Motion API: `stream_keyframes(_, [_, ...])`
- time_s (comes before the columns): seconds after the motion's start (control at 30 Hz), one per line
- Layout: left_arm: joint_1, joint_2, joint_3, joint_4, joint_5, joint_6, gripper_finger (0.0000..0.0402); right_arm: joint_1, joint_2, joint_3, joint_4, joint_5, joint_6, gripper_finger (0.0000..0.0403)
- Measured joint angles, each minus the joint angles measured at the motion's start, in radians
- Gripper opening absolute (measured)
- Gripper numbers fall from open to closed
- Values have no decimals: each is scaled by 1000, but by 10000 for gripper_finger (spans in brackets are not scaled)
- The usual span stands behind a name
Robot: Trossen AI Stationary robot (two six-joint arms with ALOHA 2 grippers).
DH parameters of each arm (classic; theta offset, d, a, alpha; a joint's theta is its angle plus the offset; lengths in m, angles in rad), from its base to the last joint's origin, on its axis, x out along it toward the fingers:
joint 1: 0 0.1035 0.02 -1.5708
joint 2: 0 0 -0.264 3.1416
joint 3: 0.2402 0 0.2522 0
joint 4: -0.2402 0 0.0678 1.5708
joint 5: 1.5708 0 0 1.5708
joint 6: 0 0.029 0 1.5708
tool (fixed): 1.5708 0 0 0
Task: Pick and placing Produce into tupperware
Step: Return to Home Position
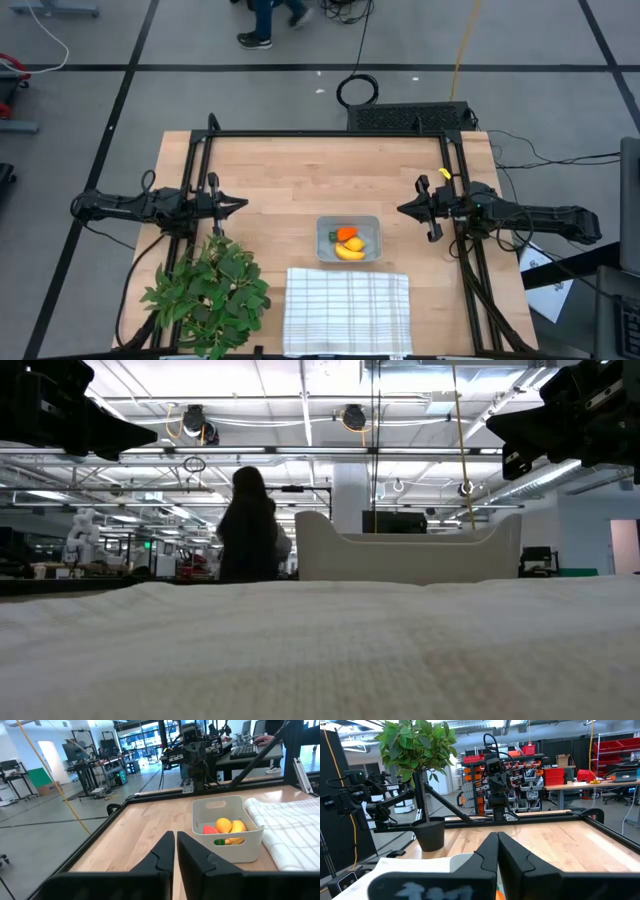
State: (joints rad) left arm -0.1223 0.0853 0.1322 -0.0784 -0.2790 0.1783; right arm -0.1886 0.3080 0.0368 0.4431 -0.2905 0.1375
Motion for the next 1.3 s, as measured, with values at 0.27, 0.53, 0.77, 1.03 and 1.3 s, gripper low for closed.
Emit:
stream_keyframes(0.27, [0, 0, 0, 0, 0, 0, 3, 0, 0, 0, 0, 0, 0, 0])
stream_keyframes(0.53, [0, 0, 0, 0, 0, 0, 22, 0, 0, 0, 0, 0, 0, 0])
stream_keyframes(0.77, [0, 0, 0, 0, 0, 0, 24, 0, 0, 0, 0, 0, 0, 0])
stream_keyframes(1.03, [0, 0, 0, 0, 0, 0, 3, 0, 0, 0, 0, 0, 0, 0])
stream_keyframes(1.3, [0, 0, 0, 0, 0, 0, 22, 0, 0, 0, 0, 0, 0, 0])
